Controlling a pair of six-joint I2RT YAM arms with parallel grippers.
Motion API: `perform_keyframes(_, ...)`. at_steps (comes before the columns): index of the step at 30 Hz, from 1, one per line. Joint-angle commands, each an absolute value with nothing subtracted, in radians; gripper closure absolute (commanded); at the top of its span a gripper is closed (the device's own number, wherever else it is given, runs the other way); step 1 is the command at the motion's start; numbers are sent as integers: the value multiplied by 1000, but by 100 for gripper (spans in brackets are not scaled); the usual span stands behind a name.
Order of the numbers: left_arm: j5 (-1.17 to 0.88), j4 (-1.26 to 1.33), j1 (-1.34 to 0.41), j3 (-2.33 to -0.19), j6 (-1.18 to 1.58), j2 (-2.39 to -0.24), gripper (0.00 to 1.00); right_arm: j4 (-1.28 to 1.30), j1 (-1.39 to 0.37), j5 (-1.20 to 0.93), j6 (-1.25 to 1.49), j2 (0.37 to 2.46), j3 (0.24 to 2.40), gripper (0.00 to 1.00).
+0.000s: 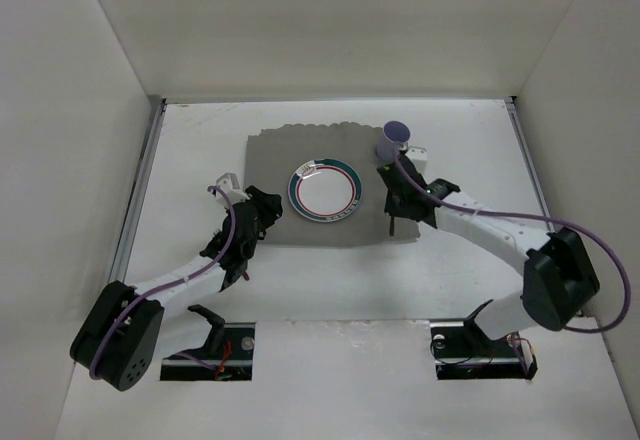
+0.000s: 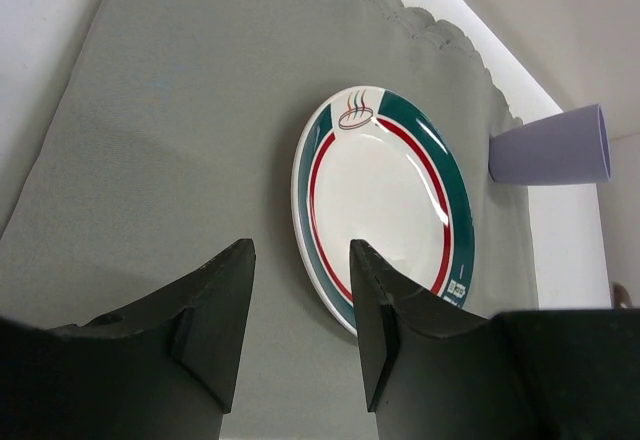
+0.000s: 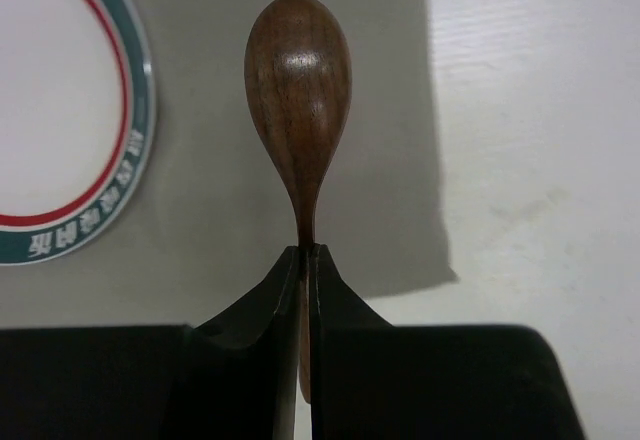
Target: Set the dinner table for one person
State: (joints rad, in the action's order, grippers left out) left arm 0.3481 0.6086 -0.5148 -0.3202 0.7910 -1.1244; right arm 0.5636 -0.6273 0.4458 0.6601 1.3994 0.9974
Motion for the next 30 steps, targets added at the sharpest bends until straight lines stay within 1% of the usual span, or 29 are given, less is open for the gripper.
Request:
perform_keyframes(1, 356, 640, -512, -328, 792, -1112, 59, 447, -634, 391, 560, 1505, 1081, 93)
perform_keyframes(6, 354, 634, -508, -333, 795, -1132, 60, 397, -598, 324, 532, 1643, 1160, 93)
perform_keyframes(14, 354, 629, -508, -342, 795, -1154, 60, 367, -545, 296, 511, 1746, 1180, 89)
perform_keyframes(20, 356, 629, -507, -344, 793, -1160, 60, 354, -548, 307, 494, 1735, 1166, 72)
perform_keyframes(25, 380, 604, -505, -360, 779, -1160, 60, 364, -556, 311, 494, 1654, 1154, 60)
perform_keyframes(28, 413, 557, -510, -380, 767, -1163, 60, 354, -577, 316, 492, 1573, 1123, 56)
perform_keyframes(30, 457, 528, -519, -394, 755, -1163, 60, 325, -587, 350, 508, 1510, 1089, 57)
